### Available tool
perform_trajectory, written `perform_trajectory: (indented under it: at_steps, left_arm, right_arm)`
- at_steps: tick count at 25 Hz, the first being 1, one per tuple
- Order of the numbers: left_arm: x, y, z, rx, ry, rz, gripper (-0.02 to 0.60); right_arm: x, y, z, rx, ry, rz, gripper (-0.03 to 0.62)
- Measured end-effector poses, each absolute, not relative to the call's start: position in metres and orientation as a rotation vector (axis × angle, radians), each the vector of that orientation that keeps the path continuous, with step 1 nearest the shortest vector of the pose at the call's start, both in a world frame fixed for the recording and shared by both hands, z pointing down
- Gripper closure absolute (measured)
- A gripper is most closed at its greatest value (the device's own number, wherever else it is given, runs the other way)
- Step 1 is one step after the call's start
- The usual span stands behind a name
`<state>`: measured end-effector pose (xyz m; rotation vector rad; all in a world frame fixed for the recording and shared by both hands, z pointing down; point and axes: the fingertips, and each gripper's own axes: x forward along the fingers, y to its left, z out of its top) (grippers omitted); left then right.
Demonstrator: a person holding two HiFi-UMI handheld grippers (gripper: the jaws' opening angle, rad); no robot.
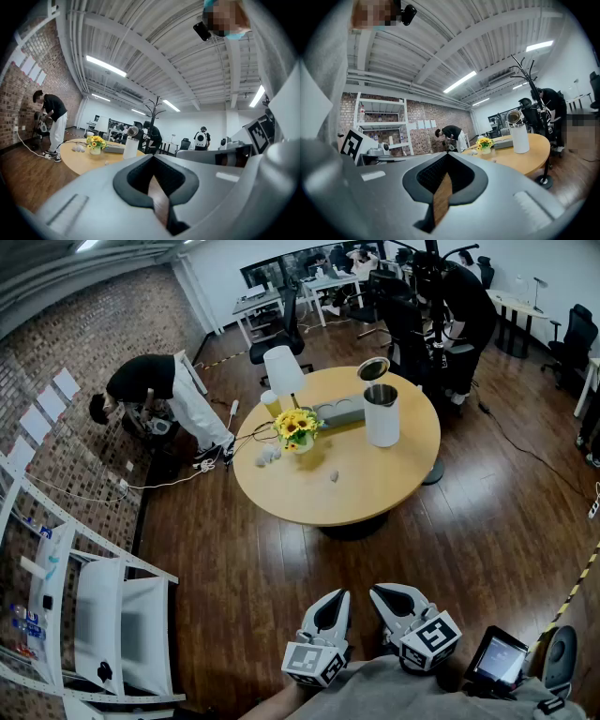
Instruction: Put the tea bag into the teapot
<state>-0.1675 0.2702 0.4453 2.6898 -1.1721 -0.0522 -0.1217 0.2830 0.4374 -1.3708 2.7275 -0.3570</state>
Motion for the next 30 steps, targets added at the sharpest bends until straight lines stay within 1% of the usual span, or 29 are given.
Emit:
perform_trajectory:
  at_steps: [6, 12, 20, 30]
  left_arm:
    - [-0.124, 0.206, 0.449, 2.681, -1.205, -0.053, 0.58]
    - [-0.114, 0.151, 0.46, 2.641, -1.228, -0.02, 0.58]
    - [-0.124, 0.05, 0.492, 2.627, -1.182, -0.025, 0.58]
    - [-0.166, -0.093, 0.469, 2.689, -1.08, -0.035, 0.58]
  right_arm:
    - [-0.076, 0.219, 0.451, -1.355, 2.735, -0.348, 0.586]
    - [-0.063, 0.159, 0.463, -1.341, 2.746, -0.398, 0.586]
    - [-0.066, 0.058, 0.488, -1.41, 2.741, -0.423, 0.586]
    - [-0.101, -0.077, 0.474, -1.576, 2.67, -0.389, 0.586]
